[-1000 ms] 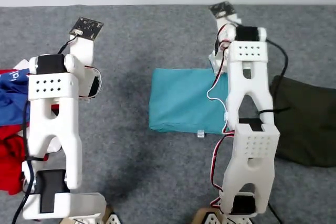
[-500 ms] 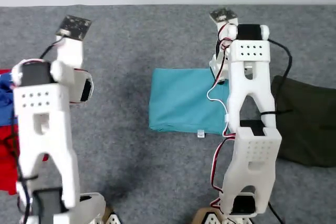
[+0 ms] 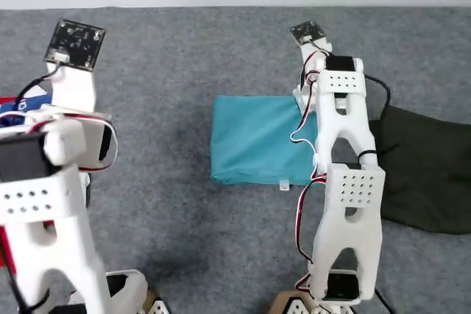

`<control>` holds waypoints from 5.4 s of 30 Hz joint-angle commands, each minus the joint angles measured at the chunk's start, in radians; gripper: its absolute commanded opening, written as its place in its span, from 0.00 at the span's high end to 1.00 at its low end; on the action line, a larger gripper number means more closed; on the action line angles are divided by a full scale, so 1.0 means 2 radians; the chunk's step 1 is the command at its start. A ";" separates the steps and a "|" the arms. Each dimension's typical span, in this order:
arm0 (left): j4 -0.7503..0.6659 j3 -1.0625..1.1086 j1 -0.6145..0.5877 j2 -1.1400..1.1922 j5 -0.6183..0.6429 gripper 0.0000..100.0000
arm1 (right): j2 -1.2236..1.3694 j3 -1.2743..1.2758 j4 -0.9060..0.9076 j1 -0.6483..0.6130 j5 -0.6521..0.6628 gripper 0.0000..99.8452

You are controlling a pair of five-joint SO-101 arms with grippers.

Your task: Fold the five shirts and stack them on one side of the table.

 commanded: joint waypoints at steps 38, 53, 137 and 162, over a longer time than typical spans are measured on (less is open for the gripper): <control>0.005 -0.009 -0.004 -0.051 0.002 1.00 | 0.023 0.068 0.180 -0.096 -0.236 0.79; -0.018 0.024 -0.004 -0.054 -0.027 1.00 | -0.083 0.067 0.177 -0.016 -0.079 0.99; -0.018 0.023 -0.057 -0.051 -0.090 1.00 | -0.062 0.005 0.073 -0.074 -0.493 0.55; -0.018 0.023 -0.055 -0.054 -0.090 1.00 | -0.060 0.004 0.099 -0.036 -0.431 0.99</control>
